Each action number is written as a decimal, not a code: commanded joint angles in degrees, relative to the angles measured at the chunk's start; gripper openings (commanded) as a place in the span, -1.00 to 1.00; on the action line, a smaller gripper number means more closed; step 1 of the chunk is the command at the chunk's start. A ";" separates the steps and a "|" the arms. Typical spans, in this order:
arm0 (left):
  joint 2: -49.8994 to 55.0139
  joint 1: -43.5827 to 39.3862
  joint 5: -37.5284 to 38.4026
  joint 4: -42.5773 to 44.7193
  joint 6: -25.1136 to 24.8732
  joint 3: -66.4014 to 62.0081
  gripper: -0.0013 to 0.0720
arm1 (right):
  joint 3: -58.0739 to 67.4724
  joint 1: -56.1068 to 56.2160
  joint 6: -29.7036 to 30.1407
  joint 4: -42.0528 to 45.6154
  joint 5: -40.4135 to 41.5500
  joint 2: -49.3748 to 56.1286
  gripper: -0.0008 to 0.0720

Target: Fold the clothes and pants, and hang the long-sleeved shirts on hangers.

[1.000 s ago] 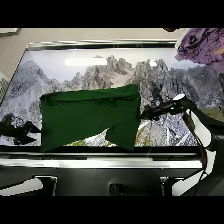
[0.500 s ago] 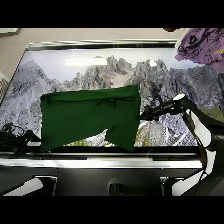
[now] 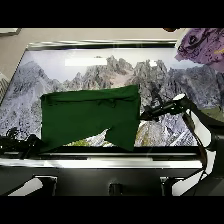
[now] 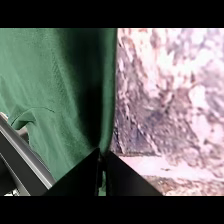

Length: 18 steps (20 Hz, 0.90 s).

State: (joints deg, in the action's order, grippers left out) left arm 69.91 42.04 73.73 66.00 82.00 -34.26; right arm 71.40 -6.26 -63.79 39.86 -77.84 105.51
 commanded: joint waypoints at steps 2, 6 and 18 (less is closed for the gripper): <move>0.46 0.02 -2.29 -0.04 -0.57 0.50 0.09 | 0.02 0.04 -0.04 -0.02 -0.24 -0.04 -0.91; 0.44 -0.02 -2.82 -0.07 -0.63 0.48 -0.87 | 0.02 0.04 0.02 0.02 -0.17 -0.59 -0.91; -0.02 -18.67 -6.58 -3.98 0.61 -38.45 -0.93 | 24.26 1.22 -5.53 1.64 5.40 -17.05 -0.91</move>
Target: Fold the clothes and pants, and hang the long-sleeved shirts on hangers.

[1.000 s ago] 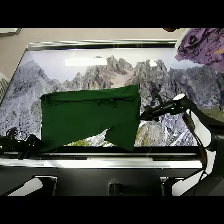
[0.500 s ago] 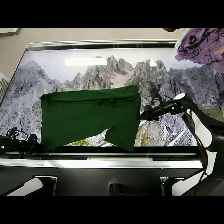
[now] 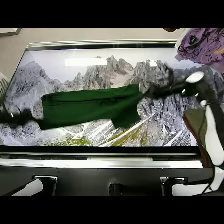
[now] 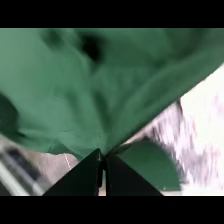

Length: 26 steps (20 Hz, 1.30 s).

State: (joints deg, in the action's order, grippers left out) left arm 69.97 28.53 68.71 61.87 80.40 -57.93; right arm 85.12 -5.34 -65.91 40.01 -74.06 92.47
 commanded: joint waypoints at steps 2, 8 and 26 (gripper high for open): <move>-0.57 -7.56 -1.44 1.53 4.35 -29.92 -0.93 | 21.16 0.26 -6.34 5.20 2.21 -7.93 -0.91; -8.85 -8.61 1.20 13.46 11.45 -59.04 -0.93 | 34.38 0.26 -13.53 23.74 4.39 -28.81 -0.91; -2.12 -10.12 -0.50 18.67 9.07 -31.69 -0.93 | 26.38 0.33 -23.74 22.12 -3.02 -12.24 -0.91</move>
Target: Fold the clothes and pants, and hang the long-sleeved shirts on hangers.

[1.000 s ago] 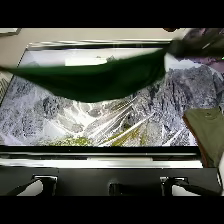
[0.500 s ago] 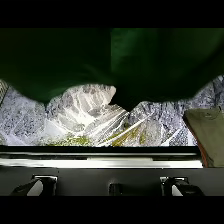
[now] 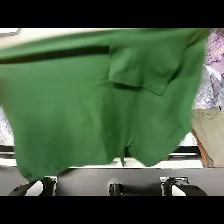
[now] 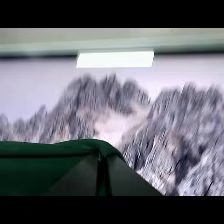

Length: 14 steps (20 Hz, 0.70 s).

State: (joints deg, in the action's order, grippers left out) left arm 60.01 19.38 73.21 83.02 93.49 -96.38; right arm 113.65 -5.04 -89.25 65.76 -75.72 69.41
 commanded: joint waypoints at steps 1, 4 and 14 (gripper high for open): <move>12.35 -1.92 -7.82 -2.49 -4.85 7.65 -0.93 | -2.84 0.04 -0.39 -3.63 -1.01 15.19 -0.91; 25.68 -5.11 -16.06 -2.49 -5.05 7.30 -0.93 | -3.08 1.36 0.07 -1.60 2.47 28.11 -0.91; 45.35 -8.28 -16.94 -2.47 -4.13 -0.94 -0.93 | -3.06 3.10 -0.39 5.70 8.00 41.97 -0.91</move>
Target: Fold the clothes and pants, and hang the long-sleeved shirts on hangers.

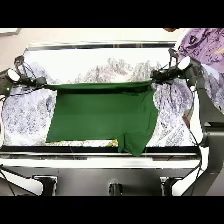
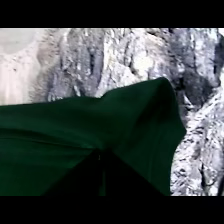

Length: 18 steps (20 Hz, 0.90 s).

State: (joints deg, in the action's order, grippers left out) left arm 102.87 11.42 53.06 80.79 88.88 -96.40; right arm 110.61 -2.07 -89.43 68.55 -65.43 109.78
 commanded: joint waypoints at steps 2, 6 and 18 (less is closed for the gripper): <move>2.51 -0.33 9.46 -0.26 0.74 -0.90 -0.93 | -0.02 0.13 -0.24 4.44 -7.80 1.60 -0.91; 2.58 -0.35 21.14 -0.31 1.14 -0.90 -0.93 | -0.02 0.13 -0.39 5.64 -15.30 1.60 -0.91; 8.22 -2.60 28.48 -6.27 1.33 -0.35 -0.92 | -0.04 1.68 -1.31 7.04 -18.32 4.04 -0.91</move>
State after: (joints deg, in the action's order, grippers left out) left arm 109.89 9.23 79.88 75.26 90.02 -96.77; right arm 110.59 -0.69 -90.52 75.29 -82.81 113.03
